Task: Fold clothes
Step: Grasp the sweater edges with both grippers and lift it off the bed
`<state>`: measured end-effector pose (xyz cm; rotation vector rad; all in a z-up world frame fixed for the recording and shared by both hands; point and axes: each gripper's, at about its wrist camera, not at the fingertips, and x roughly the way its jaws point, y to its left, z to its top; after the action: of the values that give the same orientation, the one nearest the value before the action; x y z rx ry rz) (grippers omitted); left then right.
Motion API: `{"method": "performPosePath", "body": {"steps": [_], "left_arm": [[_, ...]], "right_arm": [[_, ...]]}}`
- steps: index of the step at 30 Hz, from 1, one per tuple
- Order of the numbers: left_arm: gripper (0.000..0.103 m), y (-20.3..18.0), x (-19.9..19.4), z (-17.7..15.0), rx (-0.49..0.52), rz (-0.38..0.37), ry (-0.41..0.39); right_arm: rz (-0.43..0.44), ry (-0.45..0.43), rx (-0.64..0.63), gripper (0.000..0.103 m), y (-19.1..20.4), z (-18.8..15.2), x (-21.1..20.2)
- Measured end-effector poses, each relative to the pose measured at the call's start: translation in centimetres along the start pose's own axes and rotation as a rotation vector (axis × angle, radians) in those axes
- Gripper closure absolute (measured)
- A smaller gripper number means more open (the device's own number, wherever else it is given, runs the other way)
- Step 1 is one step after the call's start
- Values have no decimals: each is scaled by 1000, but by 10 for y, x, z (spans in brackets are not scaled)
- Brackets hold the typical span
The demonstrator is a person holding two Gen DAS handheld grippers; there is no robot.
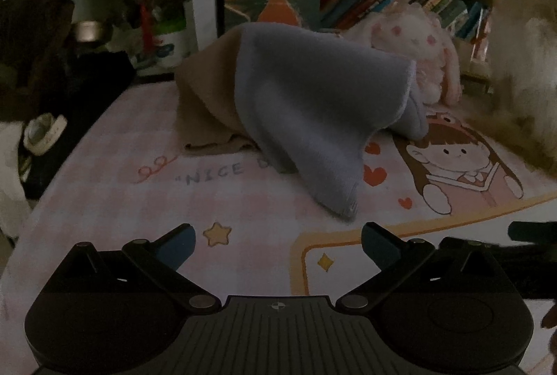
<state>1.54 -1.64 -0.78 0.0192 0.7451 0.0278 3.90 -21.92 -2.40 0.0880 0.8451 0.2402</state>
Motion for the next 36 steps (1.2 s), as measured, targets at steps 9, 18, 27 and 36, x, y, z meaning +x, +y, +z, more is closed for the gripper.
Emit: {"method": "performPosePath", "body": {"steps": [9,18,27,36], "left_arm": [[10,-64,25,25,256,17,-91],[11,-109,77,72,310,153,-149],[92,-68,68,77,212,210,-101],[94,-59,-34,50,225,120,-176]], "right_arm": [[73,-20,251,0,-56,13,-5],[333,20,605,0,-104,17,-4],[638,81,814,0,-108,14,12],[879,203,1007,0,-93,6,40]]}}
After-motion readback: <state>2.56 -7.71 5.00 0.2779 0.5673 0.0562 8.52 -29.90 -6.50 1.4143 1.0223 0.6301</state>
